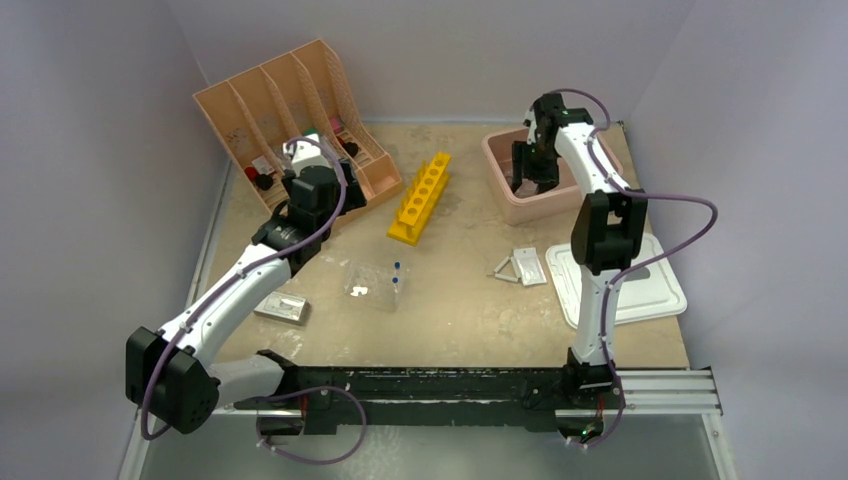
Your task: Organize the chemistry lab equipment
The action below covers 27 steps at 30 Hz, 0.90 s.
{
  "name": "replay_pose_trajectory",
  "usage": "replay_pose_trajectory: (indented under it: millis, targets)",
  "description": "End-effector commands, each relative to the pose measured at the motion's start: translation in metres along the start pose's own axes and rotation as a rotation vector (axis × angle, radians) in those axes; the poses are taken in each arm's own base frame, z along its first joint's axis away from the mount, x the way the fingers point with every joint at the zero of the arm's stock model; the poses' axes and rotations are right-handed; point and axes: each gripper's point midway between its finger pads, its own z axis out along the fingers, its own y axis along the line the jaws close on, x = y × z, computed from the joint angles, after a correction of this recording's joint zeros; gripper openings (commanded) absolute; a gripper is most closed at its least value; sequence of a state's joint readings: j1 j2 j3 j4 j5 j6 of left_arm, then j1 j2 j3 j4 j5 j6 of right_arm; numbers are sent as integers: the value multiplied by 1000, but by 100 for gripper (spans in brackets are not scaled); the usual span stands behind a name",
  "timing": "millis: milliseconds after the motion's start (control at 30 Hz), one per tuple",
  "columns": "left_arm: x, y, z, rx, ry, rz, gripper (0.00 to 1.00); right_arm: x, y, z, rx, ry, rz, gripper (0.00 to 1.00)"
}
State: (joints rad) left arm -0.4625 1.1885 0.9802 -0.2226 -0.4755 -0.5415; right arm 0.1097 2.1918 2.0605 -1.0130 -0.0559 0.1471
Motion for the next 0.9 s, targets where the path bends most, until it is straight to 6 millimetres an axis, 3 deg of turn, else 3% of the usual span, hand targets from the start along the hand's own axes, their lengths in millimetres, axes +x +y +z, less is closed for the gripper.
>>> replay_pose_trajectory:
  millis: [0, 133, 400, 600, 867]
  targets:
    - [-33, -13, 1, 30, -79, -56, 83, -7, 0, -2, -7, -9, -8, 52]
    - [-32, -13, 1, 30, -75, -55, 83, -10, -10, 7, 50, -7, 6, 52]
    - [-31, -13, 0, 34, -72, -59, 83, -22, -12, 7, 66, -41, 20, 53]
    - [-31, -13, 0, 35, -72, -62, 83, -30, -8, 3, 49, -65, 20, 56]
    - [-29, -13, 1, 35, -67, -61, 83, -28, 16, 9, -91, -46, -5, 57]
